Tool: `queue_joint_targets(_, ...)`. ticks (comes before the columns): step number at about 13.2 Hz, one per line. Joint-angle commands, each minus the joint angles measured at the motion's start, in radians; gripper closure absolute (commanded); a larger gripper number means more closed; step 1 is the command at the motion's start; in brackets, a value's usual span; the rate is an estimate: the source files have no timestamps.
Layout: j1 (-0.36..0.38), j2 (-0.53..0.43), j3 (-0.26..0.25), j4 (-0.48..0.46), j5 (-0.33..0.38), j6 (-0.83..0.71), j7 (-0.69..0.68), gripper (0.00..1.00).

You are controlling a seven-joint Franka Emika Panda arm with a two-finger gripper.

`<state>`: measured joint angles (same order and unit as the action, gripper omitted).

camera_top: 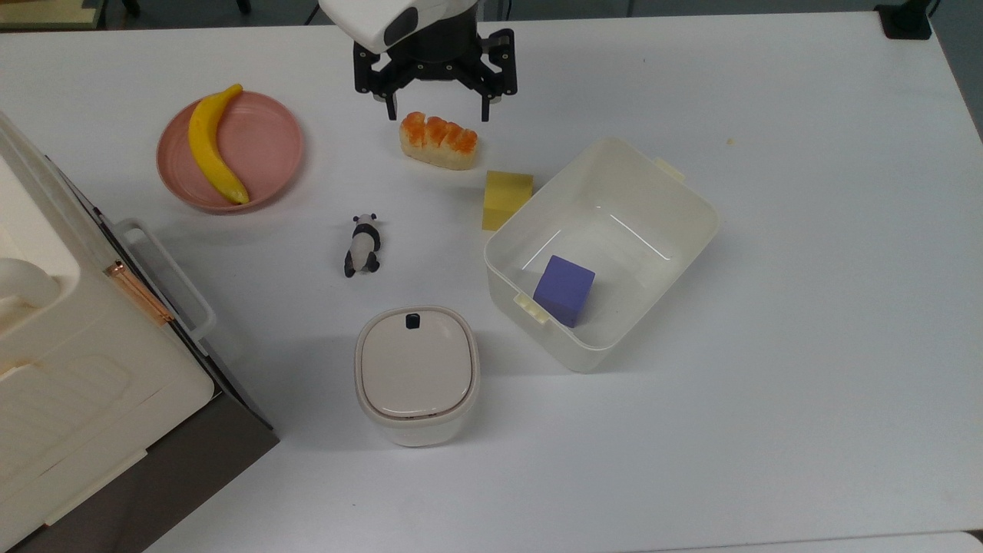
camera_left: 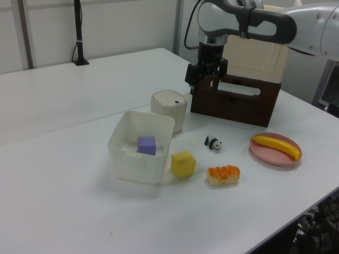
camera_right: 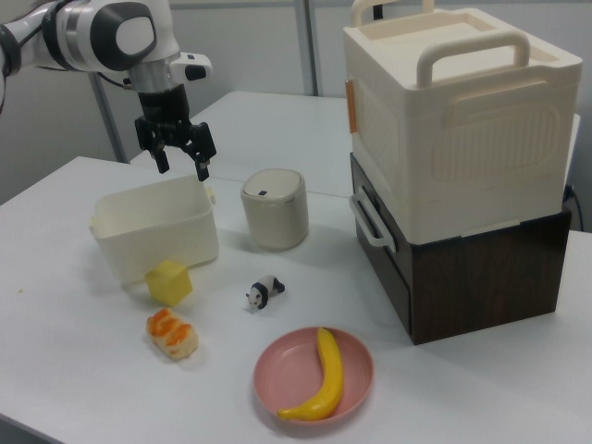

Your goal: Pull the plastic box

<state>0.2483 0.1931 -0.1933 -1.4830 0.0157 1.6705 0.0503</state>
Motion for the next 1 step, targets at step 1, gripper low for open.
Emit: queue_joint_targets(1,0.000,-0.027,-0.003,-0.028,-0.017,-0.041,0.031,0.00)
